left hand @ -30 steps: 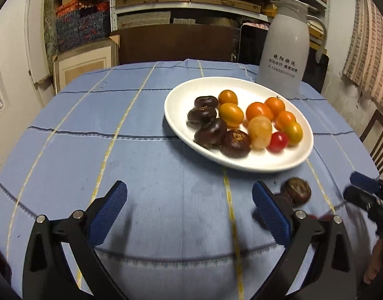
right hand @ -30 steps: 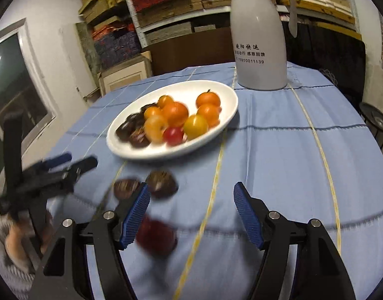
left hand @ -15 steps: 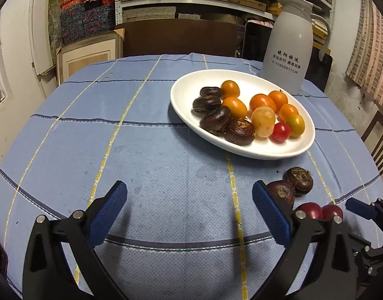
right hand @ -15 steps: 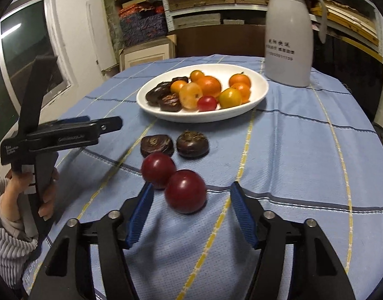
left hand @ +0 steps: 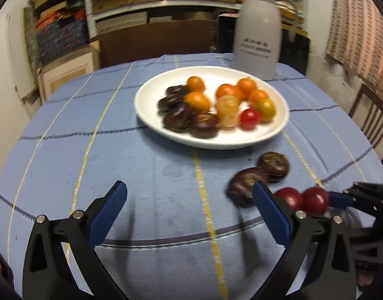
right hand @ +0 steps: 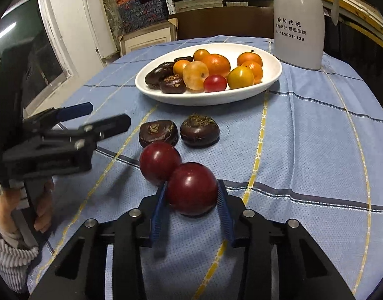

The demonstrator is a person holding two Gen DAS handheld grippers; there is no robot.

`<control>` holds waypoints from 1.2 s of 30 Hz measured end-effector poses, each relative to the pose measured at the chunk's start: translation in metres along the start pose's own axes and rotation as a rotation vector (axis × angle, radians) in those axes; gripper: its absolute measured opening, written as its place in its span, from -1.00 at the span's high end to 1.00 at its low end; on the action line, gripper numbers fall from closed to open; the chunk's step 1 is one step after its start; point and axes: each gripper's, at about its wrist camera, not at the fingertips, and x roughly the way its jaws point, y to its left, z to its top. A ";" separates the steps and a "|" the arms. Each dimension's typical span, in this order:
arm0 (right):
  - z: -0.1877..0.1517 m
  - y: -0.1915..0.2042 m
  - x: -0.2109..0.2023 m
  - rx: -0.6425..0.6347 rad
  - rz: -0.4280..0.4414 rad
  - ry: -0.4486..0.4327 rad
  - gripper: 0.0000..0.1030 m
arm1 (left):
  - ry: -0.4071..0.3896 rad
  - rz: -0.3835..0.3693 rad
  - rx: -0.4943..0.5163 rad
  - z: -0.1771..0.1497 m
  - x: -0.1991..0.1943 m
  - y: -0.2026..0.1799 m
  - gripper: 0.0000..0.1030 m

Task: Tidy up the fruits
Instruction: 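Grasp a red plum with the right gripper while the left gripper grasps another red plum, then carry both red plums onto the white plate and open both grippers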

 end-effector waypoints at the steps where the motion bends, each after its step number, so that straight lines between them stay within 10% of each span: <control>1: 0.000 -0.002 -0.003 0.005 0.002 -0.013 0.25 | -0.008 -0.008 0.015 -0.001 -0.002 -0.005 -0.91; 15: 0.004 -0.049 -0.034 0.179 -0.118 -0.147 0.25 | 0.013 -0.193 0.191 -0.015 -0.003 -0.073 -0.88; 18: 0.004 -0.054 -0.035 0.199 -0.114 -0.149 0.25 | 0.047 -0.219 0.195 -0.015 0.004 -0.078 -0.38; 25: 0.004 -0.053 -0.033 0.201 -0.112 -0.140 0.25 | 0.052 -0.206 0.196 -0.015 0.010 -0.082 -0.28; 29: 0.004 -0.055 -0.031 0.211 -0.113 -0.134 0.25 | 0.113 -0.251 0.202 -0.018 0.016 -0.083 0.25; 36: 0.004 -0.053 -0.029 0.203 -0.115 -0.128 0.25 | 0.130 -0.275 0.148 -0.012 0.025 -0.078 0.20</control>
